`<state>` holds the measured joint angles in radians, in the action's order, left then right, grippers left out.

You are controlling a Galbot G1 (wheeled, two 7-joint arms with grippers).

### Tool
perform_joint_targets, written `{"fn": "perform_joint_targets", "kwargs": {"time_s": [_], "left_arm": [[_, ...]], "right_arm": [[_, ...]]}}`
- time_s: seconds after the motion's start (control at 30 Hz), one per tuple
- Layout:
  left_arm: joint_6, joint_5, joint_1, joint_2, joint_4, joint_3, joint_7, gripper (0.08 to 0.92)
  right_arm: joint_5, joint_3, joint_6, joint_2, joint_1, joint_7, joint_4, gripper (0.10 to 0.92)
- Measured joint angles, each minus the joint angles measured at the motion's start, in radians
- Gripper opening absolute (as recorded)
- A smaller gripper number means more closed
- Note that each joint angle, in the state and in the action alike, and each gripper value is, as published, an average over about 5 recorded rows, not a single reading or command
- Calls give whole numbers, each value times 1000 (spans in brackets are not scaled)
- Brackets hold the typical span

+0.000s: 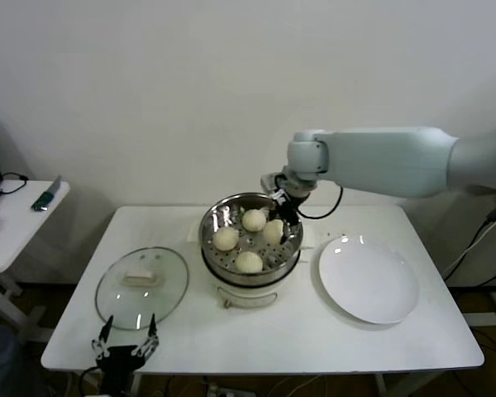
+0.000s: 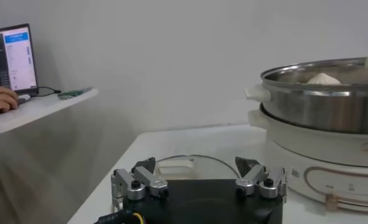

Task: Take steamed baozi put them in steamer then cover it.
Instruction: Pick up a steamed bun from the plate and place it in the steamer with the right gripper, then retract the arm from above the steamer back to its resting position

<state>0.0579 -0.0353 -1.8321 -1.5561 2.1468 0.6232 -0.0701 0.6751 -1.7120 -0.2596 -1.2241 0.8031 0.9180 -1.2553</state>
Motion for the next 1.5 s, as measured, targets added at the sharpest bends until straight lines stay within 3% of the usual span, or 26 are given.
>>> {"fn": "perform_joint_targets", "kwargs": {"time_s": [0.57, 0.83, 1.0, 1.27, 1.5], "left_arm": [[7, 13, 13, 4, -7, 4, 1, 823], [11, 16, 14, 7, -7, 4, 1, 823], [16, 16, 14, 9, -3, 4, 1, 823], [22, 16, 10, 16, 7, 6, 2, 823], [33, 11, 15, 23, 17, 5, 5, 823]], "right_arm": [[-84, 7, -3, -58, -100, -8, 95, 683], [-79, 25, 2, -57, -105, -12, 102, 813], [-46, 48, 3, -43, -84, -13, 97, 822], [57, 111, -16, 48, -38, -48, 53, 823], [110, 300, -59, 213, -131, -235, -48, 823]]}}
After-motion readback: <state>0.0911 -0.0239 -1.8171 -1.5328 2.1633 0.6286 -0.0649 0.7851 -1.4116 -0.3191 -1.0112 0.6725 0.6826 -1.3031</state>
